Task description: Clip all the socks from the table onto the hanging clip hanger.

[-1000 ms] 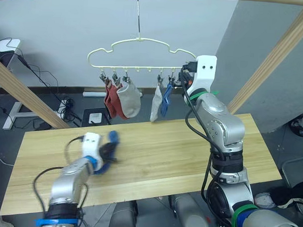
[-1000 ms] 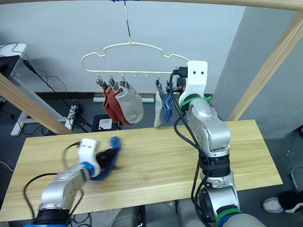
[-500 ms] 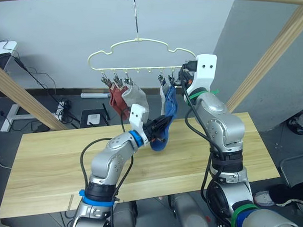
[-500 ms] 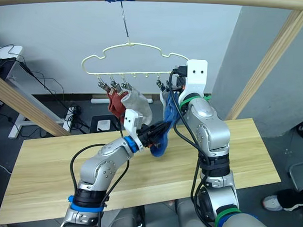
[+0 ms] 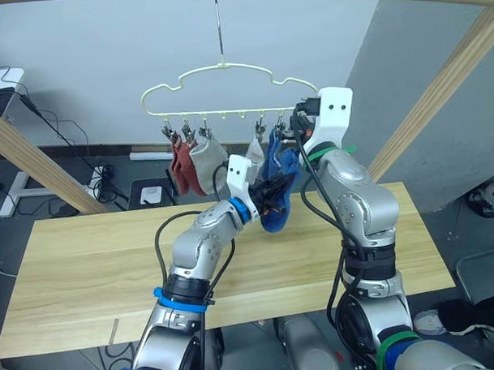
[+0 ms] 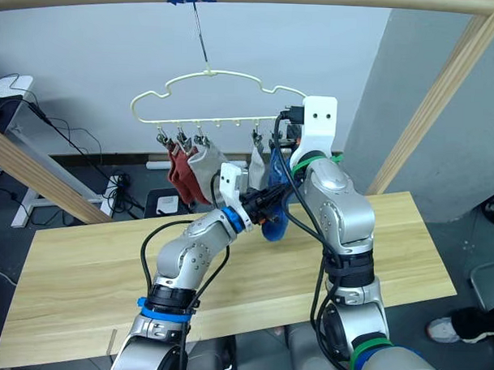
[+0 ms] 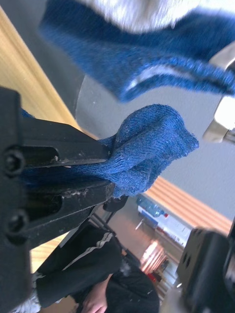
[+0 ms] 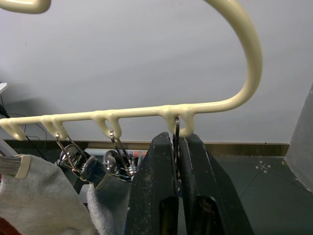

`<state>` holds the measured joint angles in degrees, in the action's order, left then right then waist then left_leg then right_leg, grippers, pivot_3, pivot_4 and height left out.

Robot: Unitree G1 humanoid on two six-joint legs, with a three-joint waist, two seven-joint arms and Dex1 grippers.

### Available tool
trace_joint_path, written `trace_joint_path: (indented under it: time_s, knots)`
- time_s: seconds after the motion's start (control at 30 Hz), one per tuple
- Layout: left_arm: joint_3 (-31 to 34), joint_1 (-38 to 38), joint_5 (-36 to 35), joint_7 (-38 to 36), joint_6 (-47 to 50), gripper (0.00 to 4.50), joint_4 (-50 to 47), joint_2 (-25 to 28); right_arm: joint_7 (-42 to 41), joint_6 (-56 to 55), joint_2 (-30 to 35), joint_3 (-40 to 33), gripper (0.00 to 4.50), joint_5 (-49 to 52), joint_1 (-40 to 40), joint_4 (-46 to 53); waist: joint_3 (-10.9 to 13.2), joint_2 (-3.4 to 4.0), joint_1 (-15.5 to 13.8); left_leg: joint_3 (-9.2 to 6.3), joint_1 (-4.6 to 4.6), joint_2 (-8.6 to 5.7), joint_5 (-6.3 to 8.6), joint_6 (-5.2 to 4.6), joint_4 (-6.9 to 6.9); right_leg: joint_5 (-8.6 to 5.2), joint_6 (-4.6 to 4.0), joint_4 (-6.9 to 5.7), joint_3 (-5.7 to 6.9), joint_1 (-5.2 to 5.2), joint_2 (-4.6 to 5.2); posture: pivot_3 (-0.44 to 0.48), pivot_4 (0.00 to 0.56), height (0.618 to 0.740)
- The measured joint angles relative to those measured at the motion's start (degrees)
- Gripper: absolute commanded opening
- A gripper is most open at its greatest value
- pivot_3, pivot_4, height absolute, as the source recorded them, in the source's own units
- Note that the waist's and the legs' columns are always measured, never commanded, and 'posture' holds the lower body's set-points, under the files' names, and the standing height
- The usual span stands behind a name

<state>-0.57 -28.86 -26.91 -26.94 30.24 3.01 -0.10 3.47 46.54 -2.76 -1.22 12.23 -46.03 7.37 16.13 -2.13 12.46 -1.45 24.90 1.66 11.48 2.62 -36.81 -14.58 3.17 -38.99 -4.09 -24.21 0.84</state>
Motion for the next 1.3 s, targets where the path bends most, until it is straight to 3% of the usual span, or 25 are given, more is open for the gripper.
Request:
trace_joint_path:
  time_s: [0.8,0.83,0.9,1.13,1.2,1.3]
  knots:
    - [2.5,-4.5,-0.1,0.8,-0.8,0.11,2.2,-0.8,-0.1,0.6,-0.2,0.1,0.00,0.3,0.0,0.1,0.0,0.00,0.1,0.00,0.00,0.00,0.00,0.00,0.03,-0.01,0.02,0.04,0.00,0.00,0.00,-0.272,0.235,0.740]
    - [2.5,-4.5,-0.1,0.8,-0.8,0.11,2.2,-0.9,-0.1,0.6,-0.3,0.1,0.41,0.3,0.0,0.1,0.0,0.00,0.1,0.00,0.00,0.00,0.00,0.00,0.03,-0.01,0.02,0.04,0.00,0.00,0.00,-0.272,0.235,0.740]
    - [2.5,-4.5,-0.1,0.8,-0.8,0.11,2.2,-0.9,-0.1,0.6,-0.5,0.0,0.78,0.3,0.0,0.1,0.0,0.00,0.1,0.00,0.00,-0.01,0.00,0.00,0.03,-0.01,0.02,0.04,0.00,0.00,0.00,-0.272,0.235,0.740]
    - [2.6,-5.5,0.0,0.8,-1.8,0.11,3.6,-0.9,0.0,0.6,-1.2,-0.4,3.35,0.5,0.0,0.8,0.0,0.00,0.1,0.01,0.00,-0.01,0.00,0.00,0.03,-0.02,0.03,0.04,0.00,0.00,0.00,-0.272,0.235,0.740]
    - [2.5,-5.6,0.2,0.8,-2.2,0.81,4.0,-0.9,0.0,0.7,-1.4,-0.6,4.01,0.5,0.1,1.1,0.0,0.00,0.1,0.00,0.01,-0.01,0.00,0.00,0.04,-0.02,0.03,0.04,0.00,0.00,0.00,-0.272,0.235,0.740]
    - [2.5,-5.6,0.8,0.5,-3.8,1.65,4.5,-0.6,0.0,1.7,-1.1,-1.1,4.07,0.5,0.7,2.7,0.0,0.00,0.1,0.02,0.01,0.00,0.00,0.00,0.08,-0.01,0.02,0.06,-0.01,-0.02,0.00,-0.268,0.231,0.740]
